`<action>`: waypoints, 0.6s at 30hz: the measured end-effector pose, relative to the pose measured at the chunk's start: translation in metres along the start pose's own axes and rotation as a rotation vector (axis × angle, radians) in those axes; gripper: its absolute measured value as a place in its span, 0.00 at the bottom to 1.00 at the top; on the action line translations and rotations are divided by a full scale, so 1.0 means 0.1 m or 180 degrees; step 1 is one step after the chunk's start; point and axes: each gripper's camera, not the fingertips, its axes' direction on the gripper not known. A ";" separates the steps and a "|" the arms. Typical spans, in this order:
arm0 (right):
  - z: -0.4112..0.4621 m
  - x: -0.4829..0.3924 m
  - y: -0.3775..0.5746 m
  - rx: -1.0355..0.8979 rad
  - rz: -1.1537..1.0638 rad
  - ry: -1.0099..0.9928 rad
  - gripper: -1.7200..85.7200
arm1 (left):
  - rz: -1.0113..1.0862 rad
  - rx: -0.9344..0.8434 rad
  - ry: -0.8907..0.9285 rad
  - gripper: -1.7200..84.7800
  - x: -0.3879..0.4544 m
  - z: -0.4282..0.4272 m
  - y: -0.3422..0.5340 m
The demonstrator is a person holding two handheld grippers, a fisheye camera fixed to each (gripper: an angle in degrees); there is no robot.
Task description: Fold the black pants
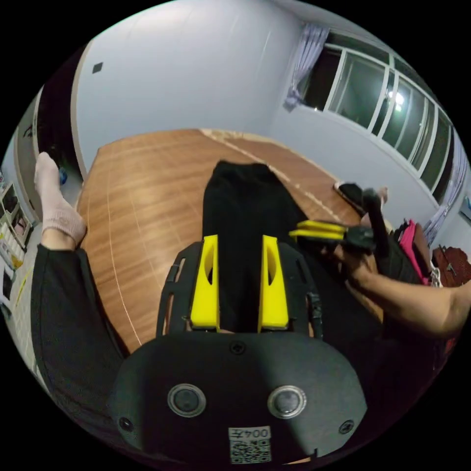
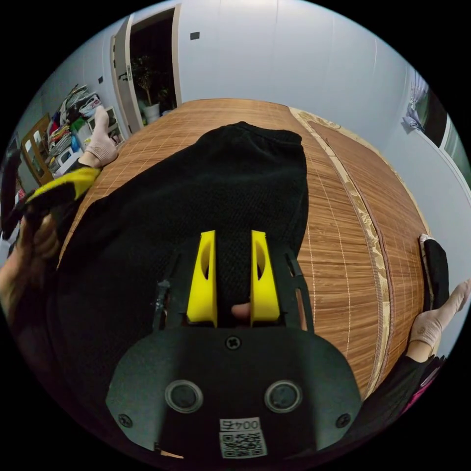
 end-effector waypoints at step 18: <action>-0.03 0.12 0.18 0.0041 0.0342 -0.0200 0.10 | -0.0782 -0.0876 0.1488 0.12 -1.58 2.39 -1.65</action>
